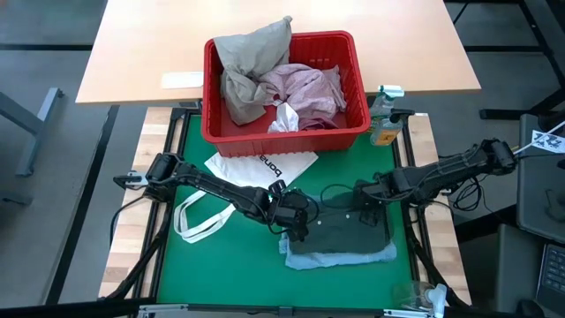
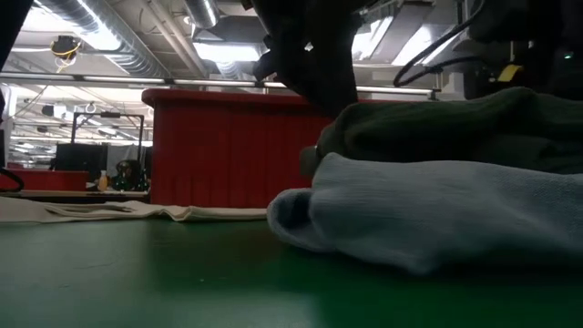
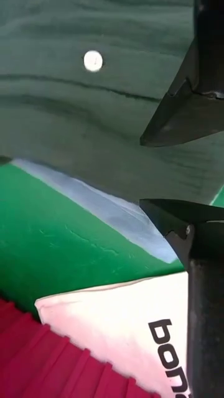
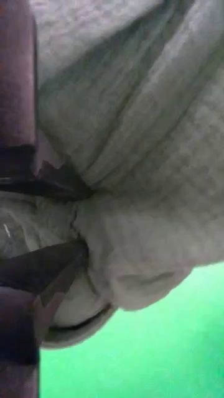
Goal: Fold laundry
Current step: Fold the green shirt
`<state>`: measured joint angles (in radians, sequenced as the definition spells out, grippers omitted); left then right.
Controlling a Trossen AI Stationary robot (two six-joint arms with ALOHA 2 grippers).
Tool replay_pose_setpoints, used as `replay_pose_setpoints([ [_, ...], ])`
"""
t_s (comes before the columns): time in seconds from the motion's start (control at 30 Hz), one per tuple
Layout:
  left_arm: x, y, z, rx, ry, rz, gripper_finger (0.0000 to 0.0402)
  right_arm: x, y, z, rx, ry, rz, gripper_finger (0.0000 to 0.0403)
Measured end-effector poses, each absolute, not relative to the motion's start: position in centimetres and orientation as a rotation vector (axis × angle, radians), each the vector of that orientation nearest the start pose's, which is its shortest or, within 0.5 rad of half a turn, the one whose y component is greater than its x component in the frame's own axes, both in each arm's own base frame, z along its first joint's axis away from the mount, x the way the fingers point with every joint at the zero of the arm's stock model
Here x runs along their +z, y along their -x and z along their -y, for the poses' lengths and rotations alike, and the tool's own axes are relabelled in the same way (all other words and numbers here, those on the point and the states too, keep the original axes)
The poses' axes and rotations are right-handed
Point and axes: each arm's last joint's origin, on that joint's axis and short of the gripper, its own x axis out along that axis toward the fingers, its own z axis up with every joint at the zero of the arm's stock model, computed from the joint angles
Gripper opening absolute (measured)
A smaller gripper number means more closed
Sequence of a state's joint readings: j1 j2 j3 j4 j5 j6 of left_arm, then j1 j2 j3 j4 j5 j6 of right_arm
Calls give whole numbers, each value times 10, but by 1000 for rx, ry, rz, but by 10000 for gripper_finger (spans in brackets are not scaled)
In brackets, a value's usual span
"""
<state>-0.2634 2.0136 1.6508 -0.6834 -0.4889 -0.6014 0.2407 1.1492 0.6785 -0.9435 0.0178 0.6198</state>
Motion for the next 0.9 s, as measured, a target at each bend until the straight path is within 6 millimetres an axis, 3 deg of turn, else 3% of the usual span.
replay_pose_setpoints([
  [0.27,230,-419,99,481,166,-866,140,193,-168,-41,-233,-313,-1409,128],
  [0.6,234,-424,100,474,213,-803,140,238,-176,-41,-278,-269,-1347,128],
  [0.77,240,-438,102,430,273,-654,140,237,-187,-39,-360,-211,-1176,128],
  [0.9,233,-456,100,402,284,-555,140,226,-193,-38,-397,-196,-1089,128],
])
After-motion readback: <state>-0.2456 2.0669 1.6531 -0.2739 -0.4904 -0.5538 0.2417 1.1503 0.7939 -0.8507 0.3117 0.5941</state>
